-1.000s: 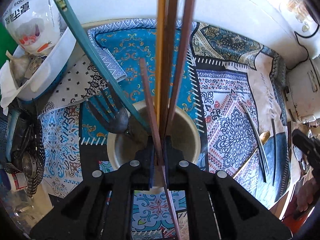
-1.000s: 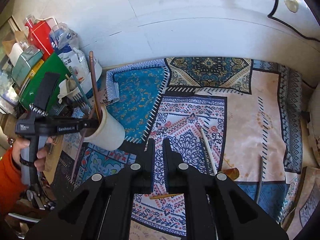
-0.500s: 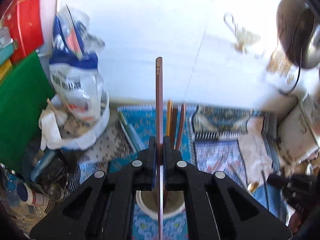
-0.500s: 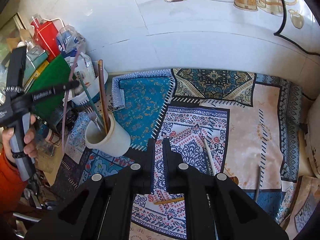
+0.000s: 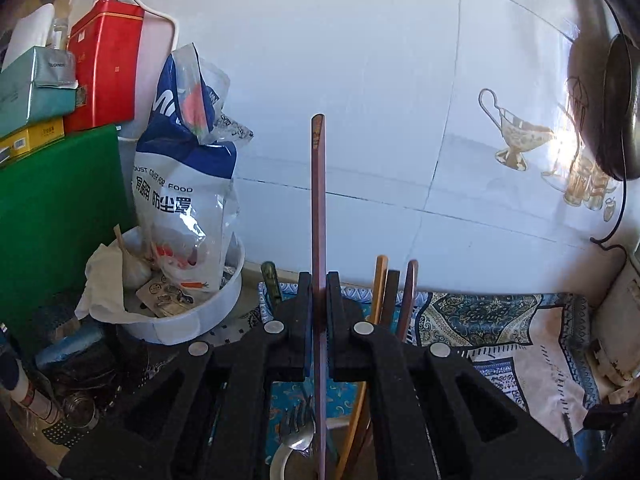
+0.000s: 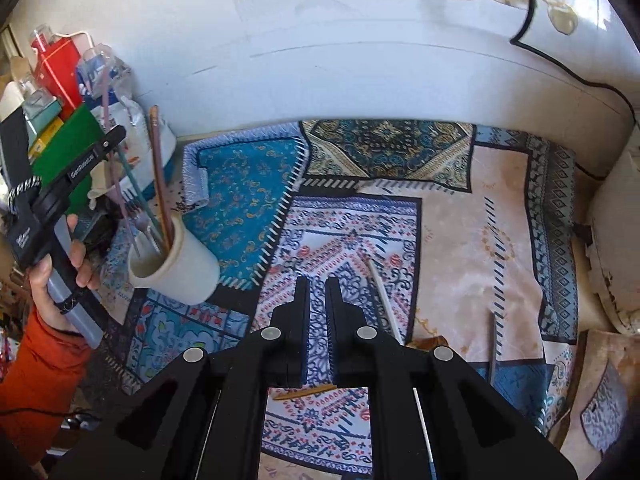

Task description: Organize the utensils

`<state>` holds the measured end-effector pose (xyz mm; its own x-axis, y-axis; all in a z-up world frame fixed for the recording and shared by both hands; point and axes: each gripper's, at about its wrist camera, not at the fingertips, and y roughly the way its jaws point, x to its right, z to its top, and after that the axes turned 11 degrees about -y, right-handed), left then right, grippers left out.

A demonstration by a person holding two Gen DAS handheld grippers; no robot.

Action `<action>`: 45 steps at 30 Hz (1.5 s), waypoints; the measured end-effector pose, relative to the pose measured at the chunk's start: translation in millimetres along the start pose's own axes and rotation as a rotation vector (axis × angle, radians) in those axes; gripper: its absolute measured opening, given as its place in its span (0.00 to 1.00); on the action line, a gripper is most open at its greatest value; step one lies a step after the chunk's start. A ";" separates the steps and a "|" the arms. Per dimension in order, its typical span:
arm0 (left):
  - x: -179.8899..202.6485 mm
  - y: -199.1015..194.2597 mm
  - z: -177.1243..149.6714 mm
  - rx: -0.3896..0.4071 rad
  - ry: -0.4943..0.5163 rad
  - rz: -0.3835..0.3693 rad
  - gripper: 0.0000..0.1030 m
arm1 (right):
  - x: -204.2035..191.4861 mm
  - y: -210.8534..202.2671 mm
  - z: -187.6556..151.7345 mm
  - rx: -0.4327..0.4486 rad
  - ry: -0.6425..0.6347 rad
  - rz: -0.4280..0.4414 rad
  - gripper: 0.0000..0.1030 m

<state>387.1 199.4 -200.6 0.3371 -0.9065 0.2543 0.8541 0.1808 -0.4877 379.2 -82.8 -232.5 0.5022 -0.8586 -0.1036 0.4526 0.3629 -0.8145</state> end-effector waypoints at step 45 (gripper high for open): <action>111.0 -47.7 -130.3 -0.673 0.170 -0.021 0.45 | 63.2 55.1 -85.4 -0.298 -0.122 0.045 0.17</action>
<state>332.2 40.5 -257.9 0.2096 -0.9642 0.1622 0.4095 -0.0641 -0.9101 372.9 -148.0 -332.7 0.6093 -0.7880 -0.0887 0.2011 0.2617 -0.9440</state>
